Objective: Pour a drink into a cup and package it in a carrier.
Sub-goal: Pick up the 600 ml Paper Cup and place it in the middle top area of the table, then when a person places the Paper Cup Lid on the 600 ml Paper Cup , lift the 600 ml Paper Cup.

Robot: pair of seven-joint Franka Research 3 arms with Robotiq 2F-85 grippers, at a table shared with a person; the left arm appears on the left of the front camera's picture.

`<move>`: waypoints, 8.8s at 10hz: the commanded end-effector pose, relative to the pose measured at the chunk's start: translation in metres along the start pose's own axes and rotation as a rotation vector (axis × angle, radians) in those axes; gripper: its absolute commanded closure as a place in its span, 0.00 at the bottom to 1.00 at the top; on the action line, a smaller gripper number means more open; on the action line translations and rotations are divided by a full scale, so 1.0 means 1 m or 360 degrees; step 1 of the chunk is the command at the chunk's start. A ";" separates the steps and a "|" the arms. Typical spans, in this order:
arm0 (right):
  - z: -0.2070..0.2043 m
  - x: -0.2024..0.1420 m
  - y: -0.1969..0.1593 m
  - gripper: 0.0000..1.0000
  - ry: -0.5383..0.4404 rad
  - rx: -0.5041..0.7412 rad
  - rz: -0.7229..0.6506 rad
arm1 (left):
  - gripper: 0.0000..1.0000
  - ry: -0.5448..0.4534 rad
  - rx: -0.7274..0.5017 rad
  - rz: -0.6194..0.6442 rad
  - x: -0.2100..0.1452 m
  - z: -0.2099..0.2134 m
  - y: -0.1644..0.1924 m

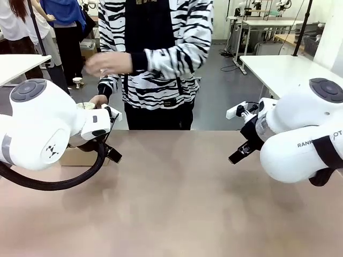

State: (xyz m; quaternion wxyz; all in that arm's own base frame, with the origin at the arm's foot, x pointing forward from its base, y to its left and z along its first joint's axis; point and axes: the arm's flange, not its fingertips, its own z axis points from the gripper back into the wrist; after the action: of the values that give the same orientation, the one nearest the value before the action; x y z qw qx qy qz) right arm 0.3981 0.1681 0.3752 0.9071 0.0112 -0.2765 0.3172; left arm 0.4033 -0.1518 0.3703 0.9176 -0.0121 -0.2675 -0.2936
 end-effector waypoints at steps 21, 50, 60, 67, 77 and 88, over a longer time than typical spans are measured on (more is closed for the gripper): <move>0.071 -0.153 -0.320 0.00 -0.1022 0.0780 0.0124 | 0.00 0.0000 0.0000 -0.0001 0.000 0.000 0.000; -0.155 -0.150 -0.259 0.00 -0.1626 0.1151 0.0130 | 0.00 0.0000 0.0000 -0.0001 0.000 0.000 0.000; -0.139 -0.134 -0.244 0.20 -0.1649 0.1172 0.0117 | 0.00 0.0000 0.0000 -0.0001 0.000 0.000 0.000; -0.180 0.022 -0.176 0.20 -0.1695 0.1147 -0.0118 | 0.00 0.0000 0.0000 -0.0001 0.000 0.000 0.000; -0.230 0.042 -0.164 0.20 -0.1746 0.1115 -0.0063 | 0.00 0.0000 0.0000 -0.0001 0.000 0.000 0.000; -0.230 0.042 -0.164 0.20 -0.1746 0.1115 -0.0063 | 0.00 0.0000 0.0000 -0.0001 0.000 0.000 0.000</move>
State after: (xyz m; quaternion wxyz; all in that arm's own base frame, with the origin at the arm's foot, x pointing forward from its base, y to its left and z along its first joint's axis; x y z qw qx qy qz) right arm 0.6372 0.1041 0.2219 0.5828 0.4721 -0.5749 0.3269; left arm 0.4036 -0.1517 0.3700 0.9178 -0.0111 -0.2673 -0.2935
